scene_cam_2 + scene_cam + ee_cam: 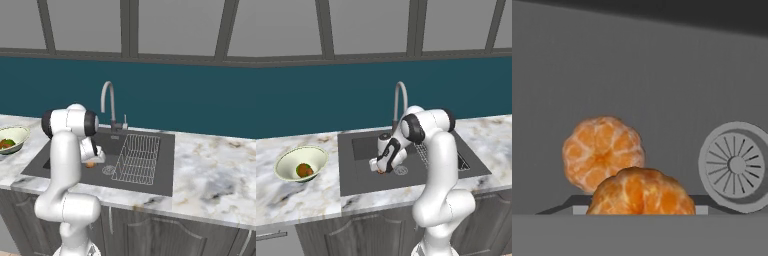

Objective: There is a mixed pile of frozen fruits and vegetables on the counter. Locate all the frozen vegetables and place the items in a bowl on the counter. Take all the frozen fruits and defrost them in a running sink.

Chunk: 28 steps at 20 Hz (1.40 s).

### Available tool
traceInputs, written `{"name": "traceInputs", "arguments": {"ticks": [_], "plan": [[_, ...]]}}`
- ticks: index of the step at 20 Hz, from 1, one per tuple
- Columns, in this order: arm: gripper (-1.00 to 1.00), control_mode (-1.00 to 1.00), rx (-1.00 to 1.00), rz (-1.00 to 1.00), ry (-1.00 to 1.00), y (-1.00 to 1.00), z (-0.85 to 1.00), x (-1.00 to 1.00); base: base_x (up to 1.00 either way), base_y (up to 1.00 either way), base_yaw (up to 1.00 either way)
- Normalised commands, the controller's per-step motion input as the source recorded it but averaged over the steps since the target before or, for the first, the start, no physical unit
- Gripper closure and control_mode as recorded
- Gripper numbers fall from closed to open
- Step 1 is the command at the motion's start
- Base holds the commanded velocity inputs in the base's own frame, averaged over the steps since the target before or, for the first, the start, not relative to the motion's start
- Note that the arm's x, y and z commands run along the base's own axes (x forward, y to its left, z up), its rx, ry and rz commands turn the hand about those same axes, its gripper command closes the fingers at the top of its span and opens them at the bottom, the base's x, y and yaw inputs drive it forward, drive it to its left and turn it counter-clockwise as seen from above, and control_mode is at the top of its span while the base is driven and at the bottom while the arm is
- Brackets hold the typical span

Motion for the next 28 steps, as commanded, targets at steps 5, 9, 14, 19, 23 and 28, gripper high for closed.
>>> {"name": "traceInputs", "arguments": {"ticks": [5, 9, 14, 19, 23, 28], "plan": [[1.00, -1.00, 0.00, 0.00, 0.00, 0.00, -0.13, 0.05, 0.00, 0.00, 0.00], [1.00, -1.00, 0.00, 0.00, 0.00, 0.01, -0.12, 0.04, 0.00, 0.00, 0.00], [-1.00, -1.00, 0.00, 0.00, 0.00, 0.07, -0.12, 0.05, 0.00, 0.00, 0.00], [-1.00, -1.00, 0.00, 0.00, -0.01, 0.04, -0.01, 0.00, 0.00, 0.00, 0.00], [-1.00, -1.00, 0.00, 0.01, -0.09, 0.00, 0.04, -0.12, 0.00, 0.00, 0.00], [-1.00, -1.00, 0.00, 0.00, -0.13, -0.02, 0.21, -0.31, 0.00, 0.00, 0.00]]}}
